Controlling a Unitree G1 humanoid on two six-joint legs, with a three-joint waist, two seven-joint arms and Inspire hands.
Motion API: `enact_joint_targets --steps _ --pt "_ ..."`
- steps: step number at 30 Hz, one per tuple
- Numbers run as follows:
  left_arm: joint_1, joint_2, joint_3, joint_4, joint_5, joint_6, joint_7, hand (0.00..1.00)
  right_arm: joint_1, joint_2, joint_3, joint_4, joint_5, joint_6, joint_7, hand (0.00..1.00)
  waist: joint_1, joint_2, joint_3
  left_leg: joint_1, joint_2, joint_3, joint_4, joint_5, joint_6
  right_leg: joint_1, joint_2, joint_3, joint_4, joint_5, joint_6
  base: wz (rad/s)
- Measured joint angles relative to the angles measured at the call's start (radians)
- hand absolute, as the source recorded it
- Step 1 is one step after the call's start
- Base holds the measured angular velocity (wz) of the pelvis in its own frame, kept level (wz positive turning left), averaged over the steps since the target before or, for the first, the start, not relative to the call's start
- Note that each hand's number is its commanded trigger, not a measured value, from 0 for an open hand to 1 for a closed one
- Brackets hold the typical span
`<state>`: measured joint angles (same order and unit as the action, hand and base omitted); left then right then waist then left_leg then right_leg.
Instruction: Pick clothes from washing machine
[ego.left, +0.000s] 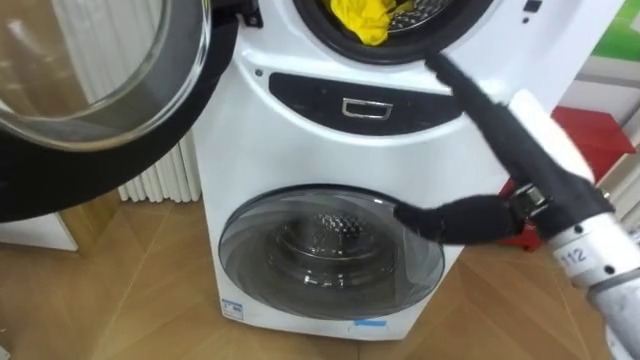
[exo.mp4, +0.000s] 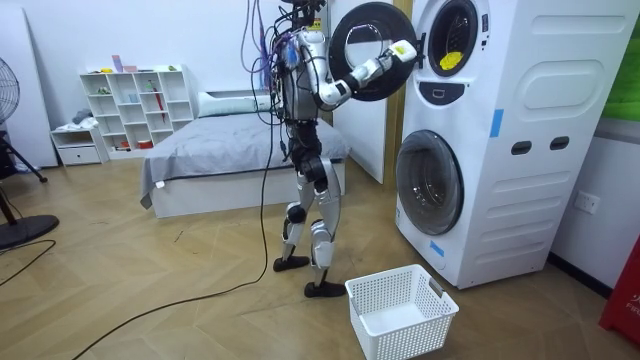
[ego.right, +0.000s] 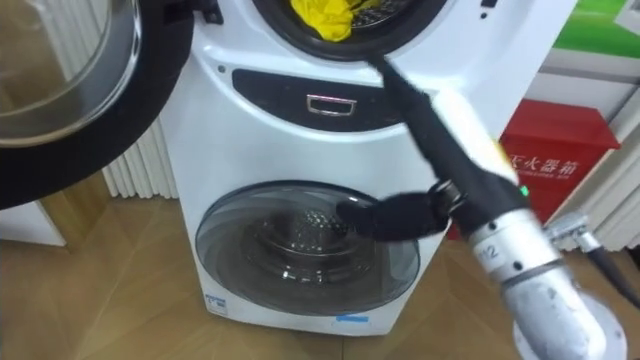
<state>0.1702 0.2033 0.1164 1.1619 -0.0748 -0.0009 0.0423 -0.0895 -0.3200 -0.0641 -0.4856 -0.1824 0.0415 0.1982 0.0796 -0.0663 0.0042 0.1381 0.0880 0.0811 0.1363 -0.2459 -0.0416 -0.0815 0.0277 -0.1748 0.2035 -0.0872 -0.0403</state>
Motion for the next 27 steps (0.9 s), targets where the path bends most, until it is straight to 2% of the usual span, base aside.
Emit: enact_joint_targets --steps 3,7,9,13,21,24,26,27 --pt "0.0 0.0 0.0 0.0 0.0 0.002 -0.002 0.0 -0.017 0.001 0.0 0.008 0.069 0.001 -0.033 0.0 0.008 0.0 0.0045 0.007 0.002 0.0 -0.001 0.0 0.0 0.01 0.003 -0.001 -0.005 0.0 0.0 0.01" --pt "0.002 -0.003 -0.002 -0.003 -0.002 0.016 0.0 0.0 -0.033 0.005 0.003 0.054 0.141 0.007 -0.046 0.0 0.011 -0.002 0.0054 0.012 0.003 -0.004 -0.001 0.0 0.0 0.024 0.002 -0.009 -0.015 0.0 0.0 0.07" --pt "0.003 -0.013 -0.001 -0.006 -0.001 0.026 0.009 0.0 -0.048 0.049 0.003 0.071 0.193 0.024 -0.051 0.0 0.013 -0.003 0.0049 0.012 0.003 -0.003 -0.001 0.0 0.0 0.027 0.002 -0.013 -0.018 0.0 0.0 0.03" --pt "0.001 -0.024 -0.002 -0.009 -0.001 0.025 0.013 0.0 -0.056 0.09 0.006 0.081 0.293 0.025 -0.069 0.0 0.039 0.005 0.0059 0.014 0.005 -0.004 0.0 0.0 0.0 0.028 0.002 -0.018 -0.018 0.001 -0.001 -0.01" --pt "0.001 -0.033 -0.002 -0.008 0.018 0.039 0.043 0.0 -0.105 0.094 0.066 0.145 0.376 0.025 -0.134 0.0 0.067 0.016 0.0057 0.014 0.005 -0.007 0.003 0.0 0.0 0.032 0.0 -0.022 -0.013 0.0 0.0 0.02" --pt "0.007 -0.032 -0.004 -0.003 0.019 0.061 0.043 0.0 -0.132 0.104 0.089 0.184 0.394 0.026 -0.143 0.0 0.078 0.017 0.0071 0.007 0.004 -0.002 0.041 -0.002 0.0 0.03 -0.004 -0.019 0.009 -0.005 -0.003 -0.06" --pt "0.015 -0.028 -0.004 -0.003 0.02 0.067 0.048 0.0 -0.139 0.11 0.089 0.2 0.39 0.024 -0.145 0.0 0.092 0.019 0.0085 -0.036 0.008 -0.001 0.183 -0.04 -0.006 0.019 -0.011 -0.019 0.077 -0.057 -0.011 0.0" --pt "0.02 -0.025 -0.004 -0.003 0.019 0.067 0.052 0.0 -0.139 0.111 0.09 0.211 0.39 0.024 -0.145 0.0 0.097 0.016 0.0074 -0.05 0.008 -0.001 0.235 -0.048 -0.012 0.012 -0.015 -0.014 0.103 -0.076 -0.014 -0.07"
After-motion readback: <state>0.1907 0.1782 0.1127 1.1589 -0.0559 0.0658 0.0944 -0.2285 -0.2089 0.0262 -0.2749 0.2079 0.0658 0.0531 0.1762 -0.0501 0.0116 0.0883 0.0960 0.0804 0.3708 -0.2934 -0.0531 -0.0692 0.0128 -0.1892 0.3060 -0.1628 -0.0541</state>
